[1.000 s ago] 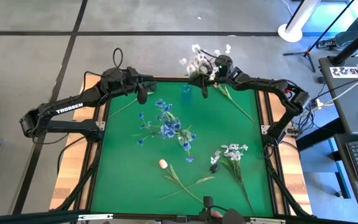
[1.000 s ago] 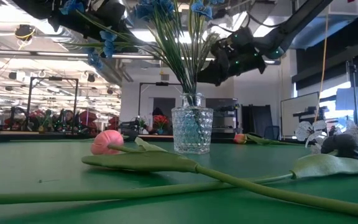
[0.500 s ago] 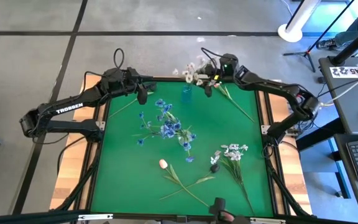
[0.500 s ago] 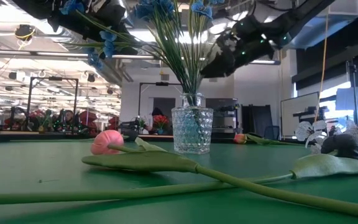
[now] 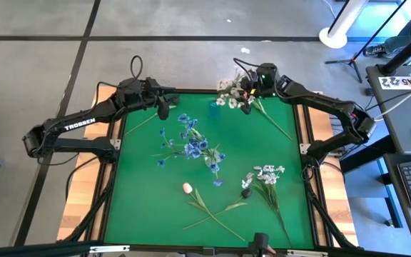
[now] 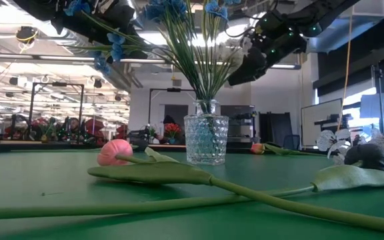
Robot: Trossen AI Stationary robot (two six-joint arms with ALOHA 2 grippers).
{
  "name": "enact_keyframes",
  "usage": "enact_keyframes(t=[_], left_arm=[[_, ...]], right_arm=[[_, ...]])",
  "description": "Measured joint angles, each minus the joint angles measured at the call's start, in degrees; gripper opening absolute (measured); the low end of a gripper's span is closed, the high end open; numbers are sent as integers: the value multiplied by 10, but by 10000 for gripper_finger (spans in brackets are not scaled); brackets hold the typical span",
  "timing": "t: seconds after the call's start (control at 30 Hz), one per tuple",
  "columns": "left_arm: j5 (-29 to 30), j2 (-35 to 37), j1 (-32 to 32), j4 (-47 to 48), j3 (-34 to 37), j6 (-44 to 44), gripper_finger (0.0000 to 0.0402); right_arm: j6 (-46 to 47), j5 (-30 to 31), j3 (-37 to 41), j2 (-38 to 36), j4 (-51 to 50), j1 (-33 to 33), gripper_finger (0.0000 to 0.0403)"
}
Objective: Sort flowers into vase by color
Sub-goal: Put the white flowers into the blue vase
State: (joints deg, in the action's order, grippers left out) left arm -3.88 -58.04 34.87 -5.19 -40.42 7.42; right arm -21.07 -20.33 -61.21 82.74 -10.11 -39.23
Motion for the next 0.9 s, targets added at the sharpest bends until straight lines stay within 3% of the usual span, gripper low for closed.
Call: enact_keyframes(t=[0.23,0.47,0.9], left_arm=[[0,0,0,1,0,0,168],[0,0,0,2,0,-2,168],[0,0,0,12,0,-5,168]], right_arm=[[-19,55,-23,1,-52,-1,308],[-41,65,-95,0,-147,5,308],[-45,109,-111,50,-107,79,308]])
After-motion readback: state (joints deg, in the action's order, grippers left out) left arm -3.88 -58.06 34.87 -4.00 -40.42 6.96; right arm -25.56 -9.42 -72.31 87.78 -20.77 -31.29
